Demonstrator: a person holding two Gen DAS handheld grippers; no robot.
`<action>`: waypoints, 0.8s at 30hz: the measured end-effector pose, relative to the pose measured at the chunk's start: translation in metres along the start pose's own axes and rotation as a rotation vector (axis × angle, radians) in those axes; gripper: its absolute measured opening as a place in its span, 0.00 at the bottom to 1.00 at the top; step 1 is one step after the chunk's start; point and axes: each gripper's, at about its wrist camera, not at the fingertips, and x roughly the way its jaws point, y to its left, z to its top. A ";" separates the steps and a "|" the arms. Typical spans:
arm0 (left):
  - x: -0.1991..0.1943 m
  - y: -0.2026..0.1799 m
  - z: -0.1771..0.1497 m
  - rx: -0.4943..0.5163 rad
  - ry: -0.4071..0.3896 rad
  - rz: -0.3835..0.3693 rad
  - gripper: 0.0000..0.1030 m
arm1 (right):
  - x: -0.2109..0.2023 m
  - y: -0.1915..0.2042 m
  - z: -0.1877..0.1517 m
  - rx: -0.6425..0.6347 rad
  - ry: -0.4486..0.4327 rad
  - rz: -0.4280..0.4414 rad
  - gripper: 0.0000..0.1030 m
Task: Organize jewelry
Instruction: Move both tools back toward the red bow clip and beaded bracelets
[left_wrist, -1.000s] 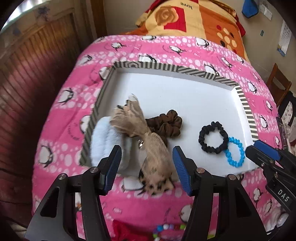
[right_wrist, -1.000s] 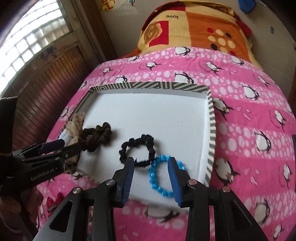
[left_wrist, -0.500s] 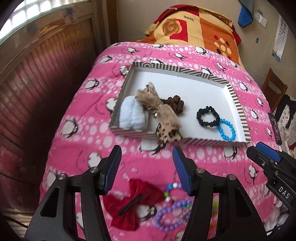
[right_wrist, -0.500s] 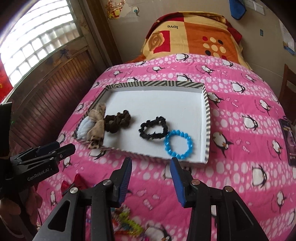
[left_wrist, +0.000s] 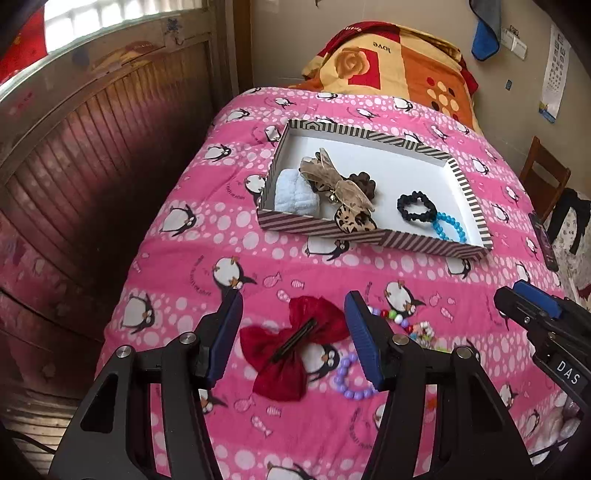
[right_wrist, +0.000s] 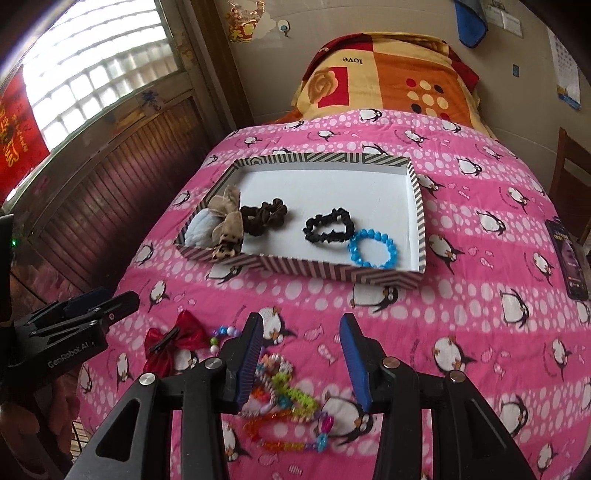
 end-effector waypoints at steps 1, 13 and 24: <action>-0.002 0.000 -0.003 0.002 -0.002 0.000 0.56 | -0.003 0.002 -0.003 -0.002 -0.002 0.000 0.40; -0.025 0.004 -0.033 0.018 -0.019 -0.004 0.56 | -0.024 0.018 -0.032 -0.021 -0.011 -0.001 0.40; -0.043 0.013 -0.048 0.021 -0.046 -0.005 0.56 | -0.036 0.032 -0.049 -0.031 -0.023 -0.008 0.41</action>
